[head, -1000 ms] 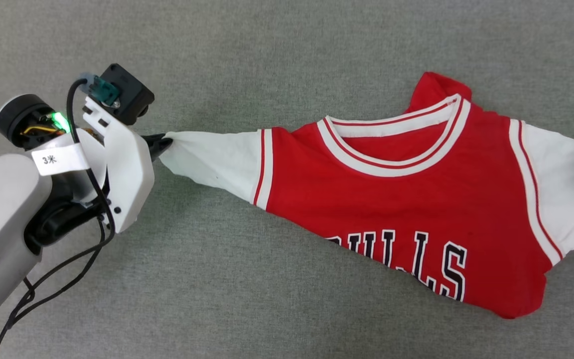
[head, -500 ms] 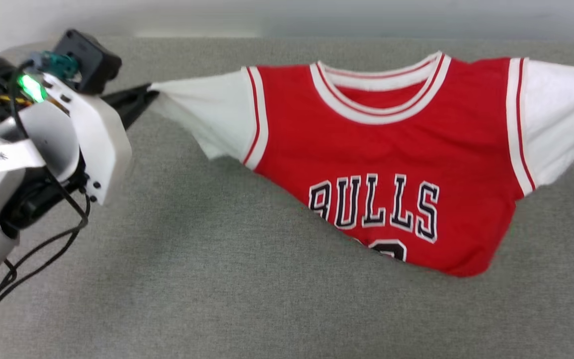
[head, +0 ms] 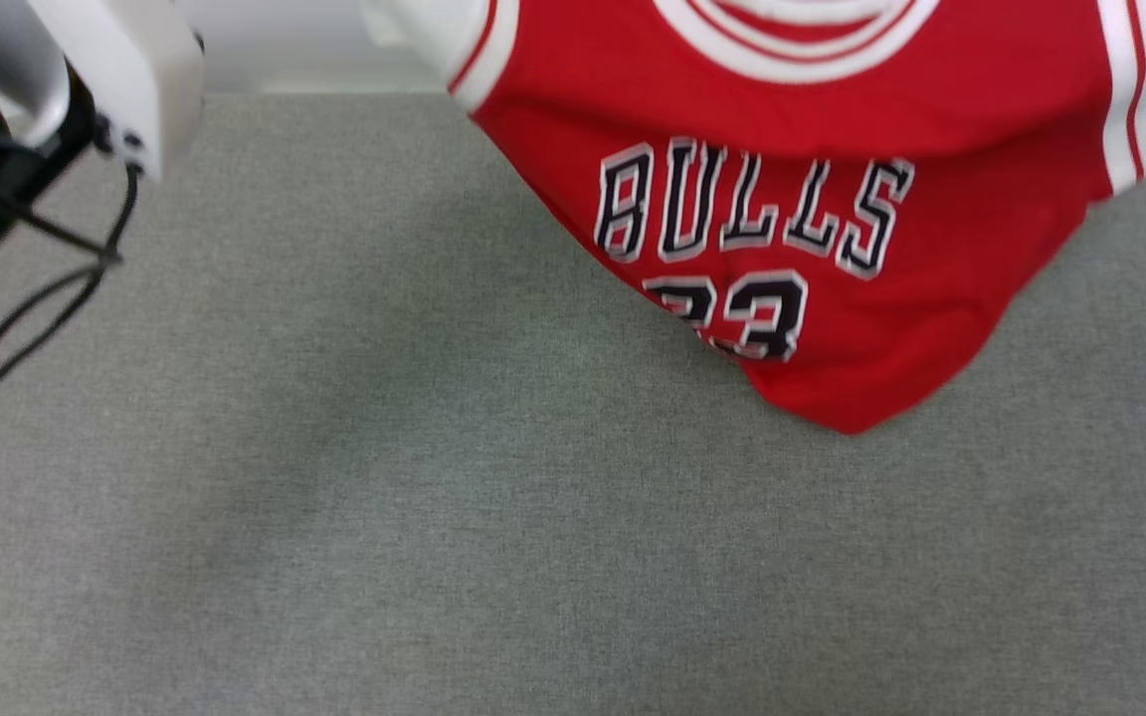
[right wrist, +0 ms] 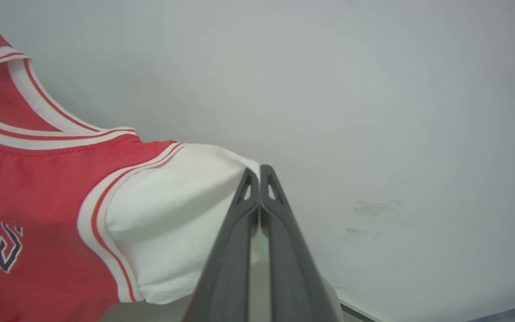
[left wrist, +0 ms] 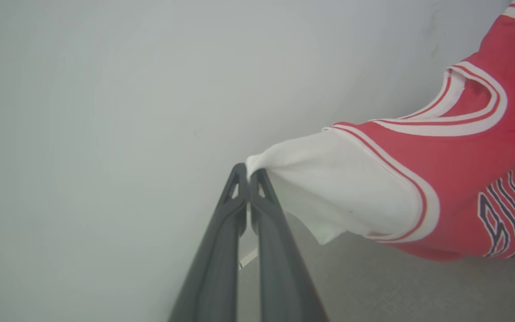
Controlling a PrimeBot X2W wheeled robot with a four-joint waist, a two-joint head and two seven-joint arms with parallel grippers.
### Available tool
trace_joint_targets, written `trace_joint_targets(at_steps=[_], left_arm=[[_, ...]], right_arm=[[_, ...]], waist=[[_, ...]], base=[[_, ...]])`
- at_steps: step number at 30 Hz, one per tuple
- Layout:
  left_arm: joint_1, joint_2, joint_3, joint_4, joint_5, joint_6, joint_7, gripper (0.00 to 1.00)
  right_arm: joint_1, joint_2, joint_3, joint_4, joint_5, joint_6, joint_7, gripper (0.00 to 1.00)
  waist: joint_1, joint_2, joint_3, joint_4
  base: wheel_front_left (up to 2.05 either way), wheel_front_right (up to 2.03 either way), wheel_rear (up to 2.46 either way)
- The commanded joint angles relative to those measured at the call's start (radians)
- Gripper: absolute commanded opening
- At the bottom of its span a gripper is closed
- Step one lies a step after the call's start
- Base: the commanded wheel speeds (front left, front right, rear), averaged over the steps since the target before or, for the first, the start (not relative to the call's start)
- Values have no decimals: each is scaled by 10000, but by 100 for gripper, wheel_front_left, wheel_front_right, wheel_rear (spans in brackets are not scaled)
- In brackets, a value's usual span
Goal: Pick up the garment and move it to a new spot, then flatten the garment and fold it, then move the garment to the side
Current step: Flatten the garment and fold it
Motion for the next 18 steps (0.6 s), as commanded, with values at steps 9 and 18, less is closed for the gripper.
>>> trace_joint_targets(at_steps=[9,18], left_arm=[[-3795,-1495,434,2607,1047,-277,-690,0],[-6490,-2112,814,4734,1502,-464,-1730,0]], right_arm=[[-4909,1406,945,2063,-2095,-7,-116,0],[-8449,2646,1280,4206,-3627,-7,-1286,0]], waist=[[0,0,1692,1],[0,0,2602,61]], base=[[0,0,0],[0,0,0]])
